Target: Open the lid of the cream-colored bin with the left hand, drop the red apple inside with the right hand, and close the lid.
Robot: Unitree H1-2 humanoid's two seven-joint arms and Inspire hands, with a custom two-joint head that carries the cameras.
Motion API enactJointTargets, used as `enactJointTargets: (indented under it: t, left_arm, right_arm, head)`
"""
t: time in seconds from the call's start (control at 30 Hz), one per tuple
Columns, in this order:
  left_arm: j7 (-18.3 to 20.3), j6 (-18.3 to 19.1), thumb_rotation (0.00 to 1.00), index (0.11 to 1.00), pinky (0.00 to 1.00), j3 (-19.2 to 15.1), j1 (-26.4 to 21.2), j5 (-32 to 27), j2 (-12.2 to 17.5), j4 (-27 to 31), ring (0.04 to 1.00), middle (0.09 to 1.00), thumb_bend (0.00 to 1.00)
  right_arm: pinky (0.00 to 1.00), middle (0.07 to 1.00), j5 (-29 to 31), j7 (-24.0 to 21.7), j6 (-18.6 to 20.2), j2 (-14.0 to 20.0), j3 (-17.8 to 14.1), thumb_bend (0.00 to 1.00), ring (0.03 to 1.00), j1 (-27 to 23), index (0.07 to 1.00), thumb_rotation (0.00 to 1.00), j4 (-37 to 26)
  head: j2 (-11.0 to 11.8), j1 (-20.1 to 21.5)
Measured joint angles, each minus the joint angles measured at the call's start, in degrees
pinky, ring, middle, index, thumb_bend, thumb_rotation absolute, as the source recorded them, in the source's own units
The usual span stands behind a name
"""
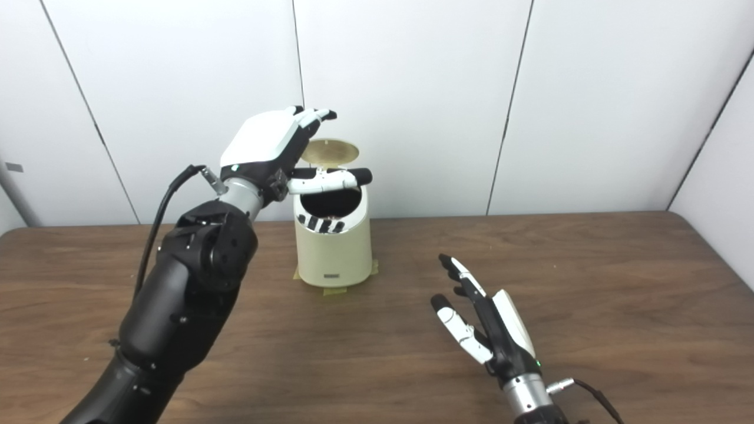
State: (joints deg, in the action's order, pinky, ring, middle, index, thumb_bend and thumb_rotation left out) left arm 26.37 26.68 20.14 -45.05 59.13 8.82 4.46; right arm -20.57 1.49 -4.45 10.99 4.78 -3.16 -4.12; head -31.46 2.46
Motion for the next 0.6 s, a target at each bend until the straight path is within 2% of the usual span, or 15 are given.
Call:
enactJointTargets:
  t: [0.17,0.3,0.43,0.6]
  left_arm:
    - [0.42,0.02,0.98,0.928,1.00,0.04,-1.53,1.26,-0.47,-4.33,1.000,0.947,1.00]
    - [0.99,0.05,0.98,0.919,1.00,0.01,-2.33,2.78,-1.16,-7.72,1.000,0.944,1.00]
    - [1.33,0.05,0.96,0.912,1.00,-0.16,-2.34,3.33,-2.20,-8.61,1.000,0.938,1.00]
    - [1.26,0.02,0.95,0.907,1.00,0.01,-2.32,3.22,-2.33,-8.61,1.000,0.936,1.00]
  right_arm:
    - [0.78,0.902,-0.83,-0.37,1.95,0.00,0.17,0.27,0.876,0.25,0.890,0.89,-1.24]
    - [0.75,0.899,-1.70,-0.63,1.96,0.00,1.00,0.27,0.868,0.30,0.884,0.86,-1.55]
    - [0.76,0.891,-4.41,-0.69,2.13,0.14,1.61,0.26,0.861,0.37,0.873,0.80,-1.92]
    - [0.76,0.882,-6.53,-0.69,2.44,0.20,1.85,0.26,0.855,0.41,0.865,0.78,-2.54]
  head:
    - [0.18,0.17]
    - [0.44,0.26]
    - [0.44,0.44]
    - [0.26,0.44]
